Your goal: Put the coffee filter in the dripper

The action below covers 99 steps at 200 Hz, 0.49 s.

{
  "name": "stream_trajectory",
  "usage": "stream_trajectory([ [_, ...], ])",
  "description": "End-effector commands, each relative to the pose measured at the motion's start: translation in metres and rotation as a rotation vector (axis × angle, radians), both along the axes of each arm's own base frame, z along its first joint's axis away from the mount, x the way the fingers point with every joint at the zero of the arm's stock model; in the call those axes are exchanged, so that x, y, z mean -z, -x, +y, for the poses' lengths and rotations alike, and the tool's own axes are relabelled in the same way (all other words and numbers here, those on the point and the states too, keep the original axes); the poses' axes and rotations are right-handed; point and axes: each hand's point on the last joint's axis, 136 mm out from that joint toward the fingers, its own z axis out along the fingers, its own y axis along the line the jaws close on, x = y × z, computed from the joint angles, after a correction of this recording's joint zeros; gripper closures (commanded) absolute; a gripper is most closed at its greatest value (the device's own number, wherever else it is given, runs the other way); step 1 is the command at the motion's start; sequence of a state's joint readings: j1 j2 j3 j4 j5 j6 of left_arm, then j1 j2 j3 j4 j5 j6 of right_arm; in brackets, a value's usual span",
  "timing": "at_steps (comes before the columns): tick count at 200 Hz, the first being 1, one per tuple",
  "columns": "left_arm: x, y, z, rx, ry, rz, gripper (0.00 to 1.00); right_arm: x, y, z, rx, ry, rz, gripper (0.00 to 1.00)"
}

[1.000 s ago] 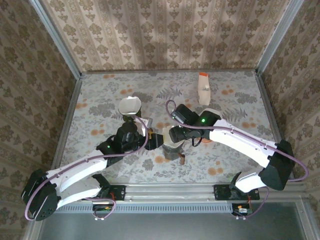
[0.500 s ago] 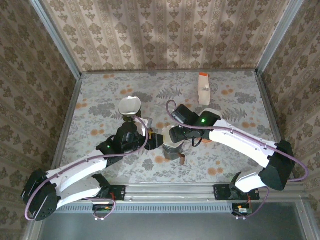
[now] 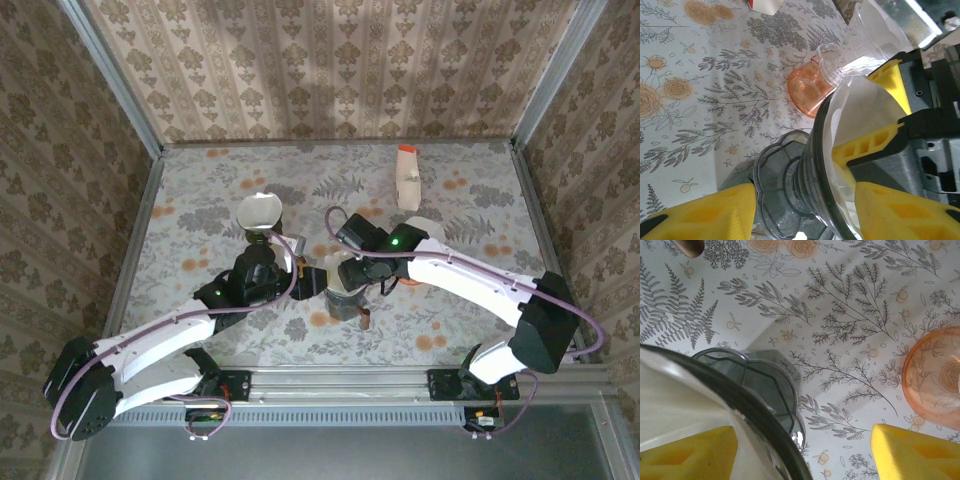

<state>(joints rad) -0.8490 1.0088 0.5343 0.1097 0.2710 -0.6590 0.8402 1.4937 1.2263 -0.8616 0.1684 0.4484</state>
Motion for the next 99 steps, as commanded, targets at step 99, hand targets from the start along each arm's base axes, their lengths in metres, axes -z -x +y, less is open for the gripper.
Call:
stream_trajectory([
  [99,0.006,0.001,0.0,0.006,-0.004,0.019,0.44,0.022,-0.001,0.005,-0.022,0.054,0.057,0.27],
])
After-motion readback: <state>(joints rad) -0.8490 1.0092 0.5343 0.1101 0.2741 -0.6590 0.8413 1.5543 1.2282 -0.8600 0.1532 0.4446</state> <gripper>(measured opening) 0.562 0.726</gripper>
